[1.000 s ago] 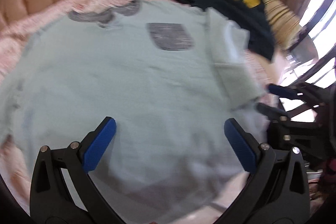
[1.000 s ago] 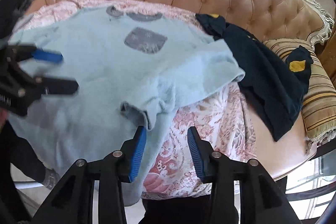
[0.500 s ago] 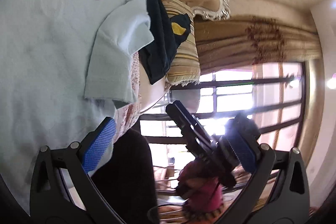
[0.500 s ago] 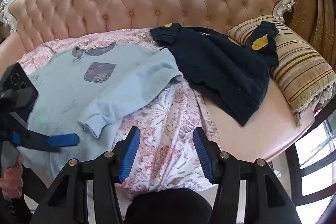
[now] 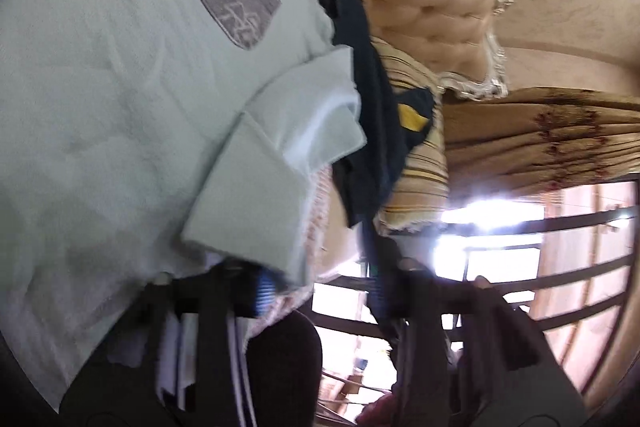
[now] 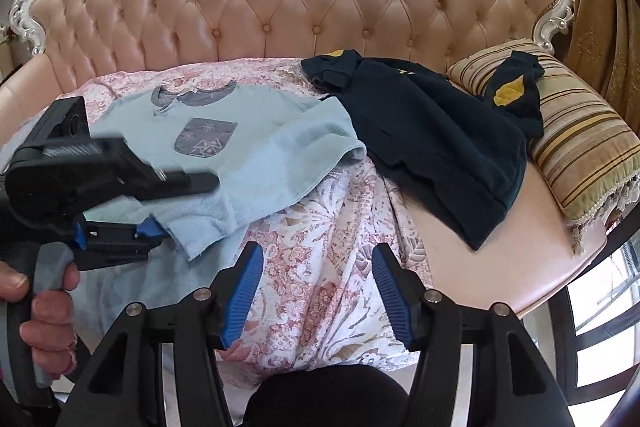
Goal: Fold clothes
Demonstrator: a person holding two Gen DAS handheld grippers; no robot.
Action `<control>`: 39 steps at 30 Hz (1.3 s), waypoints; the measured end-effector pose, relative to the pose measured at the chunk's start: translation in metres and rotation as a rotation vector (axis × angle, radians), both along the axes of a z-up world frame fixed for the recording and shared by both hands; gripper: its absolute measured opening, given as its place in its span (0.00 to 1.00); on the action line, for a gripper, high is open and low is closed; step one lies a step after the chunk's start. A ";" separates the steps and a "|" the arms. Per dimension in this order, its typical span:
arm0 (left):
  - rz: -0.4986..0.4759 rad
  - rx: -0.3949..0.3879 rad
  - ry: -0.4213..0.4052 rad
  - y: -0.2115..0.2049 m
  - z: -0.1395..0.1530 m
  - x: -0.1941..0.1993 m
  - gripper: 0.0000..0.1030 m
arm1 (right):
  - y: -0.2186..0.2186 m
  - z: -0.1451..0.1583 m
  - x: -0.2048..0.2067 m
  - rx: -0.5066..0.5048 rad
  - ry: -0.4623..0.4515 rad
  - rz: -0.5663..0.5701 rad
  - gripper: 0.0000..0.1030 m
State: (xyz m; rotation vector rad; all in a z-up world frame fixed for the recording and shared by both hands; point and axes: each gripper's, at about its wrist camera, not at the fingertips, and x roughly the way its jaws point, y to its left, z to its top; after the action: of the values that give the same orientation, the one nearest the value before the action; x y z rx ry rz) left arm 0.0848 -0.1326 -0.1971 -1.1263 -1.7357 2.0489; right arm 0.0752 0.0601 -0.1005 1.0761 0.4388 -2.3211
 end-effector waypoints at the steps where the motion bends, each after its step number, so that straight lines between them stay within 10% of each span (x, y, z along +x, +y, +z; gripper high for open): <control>1: 0.002 -0.016 -0.001 0.000 0.001 0.001 0.27 | 0.000 0.000 0.000 0.000 0.001 0.002 0.57; 7: -0.055 -0.233 -0.002 0.007 0.012 0.002 0.08 | -0.001 -0.004 0.002 0.001 -0.006 0.007 0.58; 16: -0.193 -0.734 0.117 0.028 0.067 -0.004 0.06 | 0.007 -0.005 -0.024 0.047 0.037 -0.116 0.58; 29: -0.316 -0.618 0.073 -0.038 0.130 -0.051 0.06 | -0.019 -0.016 -0.063 0.019 0.145 -0.030 0.58; 39: -0.386 -0.795 0.137 -0.038 0.217 -0.100 0.06 | -0.048 -0.033 -0.098 -0.091 0.047 -0.080 0.58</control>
State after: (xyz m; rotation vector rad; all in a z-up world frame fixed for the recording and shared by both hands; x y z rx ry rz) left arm -0.0150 -0.1702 0.0200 -1.3245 -0.5412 2.5115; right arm -0.0225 0.0117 -0.1340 1.0146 0.3092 -2.4158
